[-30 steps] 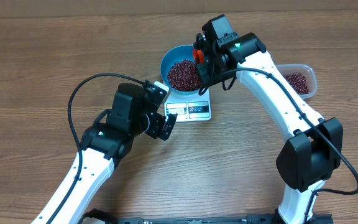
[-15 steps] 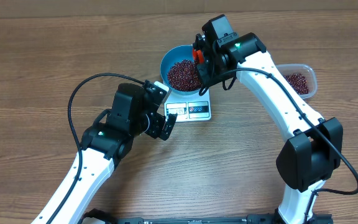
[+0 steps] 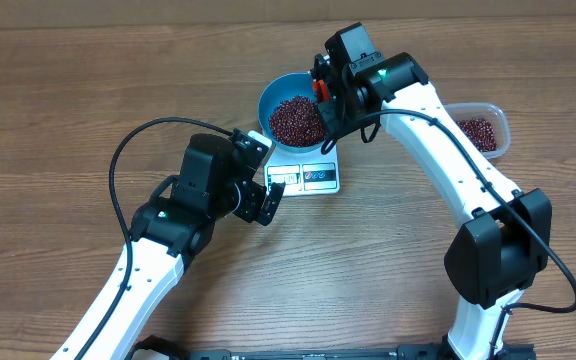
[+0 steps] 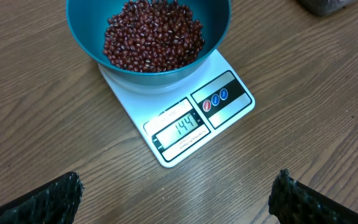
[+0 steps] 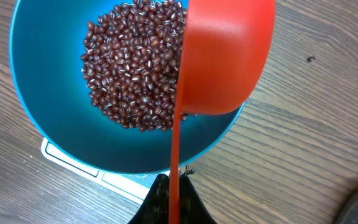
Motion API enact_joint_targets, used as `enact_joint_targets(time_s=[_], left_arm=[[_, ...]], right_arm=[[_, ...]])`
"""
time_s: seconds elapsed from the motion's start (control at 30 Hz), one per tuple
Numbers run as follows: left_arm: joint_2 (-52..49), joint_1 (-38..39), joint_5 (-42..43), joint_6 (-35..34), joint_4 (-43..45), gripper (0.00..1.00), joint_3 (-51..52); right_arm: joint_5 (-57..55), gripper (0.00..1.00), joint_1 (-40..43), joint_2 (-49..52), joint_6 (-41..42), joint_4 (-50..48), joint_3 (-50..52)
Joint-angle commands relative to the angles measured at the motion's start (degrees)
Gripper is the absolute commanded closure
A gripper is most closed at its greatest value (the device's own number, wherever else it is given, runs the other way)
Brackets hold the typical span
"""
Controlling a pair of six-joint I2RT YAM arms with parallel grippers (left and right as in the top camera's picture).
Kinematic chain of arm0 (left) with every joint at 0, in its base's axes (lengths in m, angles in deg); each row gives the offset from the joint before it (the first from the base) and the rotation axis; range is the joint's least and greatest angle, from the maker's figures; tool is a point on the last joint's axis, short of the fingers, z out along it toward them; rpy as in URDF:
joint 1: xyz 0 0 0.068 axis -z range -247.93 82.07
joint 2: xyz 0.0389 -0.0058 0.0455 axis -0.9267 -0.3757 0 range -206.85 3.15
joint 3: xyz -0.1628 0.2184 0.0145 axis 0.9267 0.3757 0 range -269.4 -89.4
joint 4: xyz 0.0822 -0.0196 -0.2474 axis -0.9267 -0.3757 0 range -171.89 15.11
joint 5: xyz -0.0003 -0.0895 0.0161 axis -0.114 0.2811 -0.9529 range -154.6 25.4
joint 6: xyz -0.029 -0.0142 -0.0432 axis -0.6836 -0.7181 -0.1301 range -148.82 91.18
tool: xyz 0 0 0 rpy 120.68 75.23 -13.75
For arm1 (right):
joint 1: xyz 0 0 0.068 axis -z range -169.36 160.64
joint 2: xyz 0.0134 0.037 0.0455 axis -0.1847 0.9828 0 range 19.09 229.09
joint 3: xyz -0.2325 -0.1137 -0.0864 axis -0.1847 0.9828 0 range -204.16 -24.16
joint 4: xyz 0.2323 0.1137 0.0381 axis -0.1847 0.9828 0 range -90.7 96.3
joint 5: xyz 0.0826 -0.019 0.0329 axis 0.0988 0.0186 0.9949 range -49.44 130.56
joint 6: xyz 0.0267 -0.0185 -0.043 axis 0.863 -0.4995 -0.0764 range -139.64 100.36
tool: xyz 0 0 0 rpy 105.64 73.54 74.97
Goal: Scoop item into bowl and weigh 150g on scale
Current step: 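Hold the red scoop tilted over the bowl, trickling beans in slowly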
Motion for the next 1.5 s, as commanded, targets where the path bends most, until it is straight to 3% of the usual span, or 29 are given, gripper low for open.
enact_joint_targets(time_s=[0.0, 1.0, 1.47], left_arm=[[-0.09, -0.33, 0.68, 0.39, 0.20, 0.00, -0.87], [-0.09, -0.33, 0.68, 0.39, 0.20, 0.00, -0.87], [-0.11, -0.33, 0.68, 0.39, 0.20, 0.01, -0.87]], right_arm=[[-0.96, 0.96, -0.22, -2.40, -0.81, -0.46, -2.14], [15.80, 0.96, 4.28, -2.40, 2.64, 0.28, -2.14], [16.68, 0.96, 4.85, -2.40, 2.64, 0.48, -2.14]])
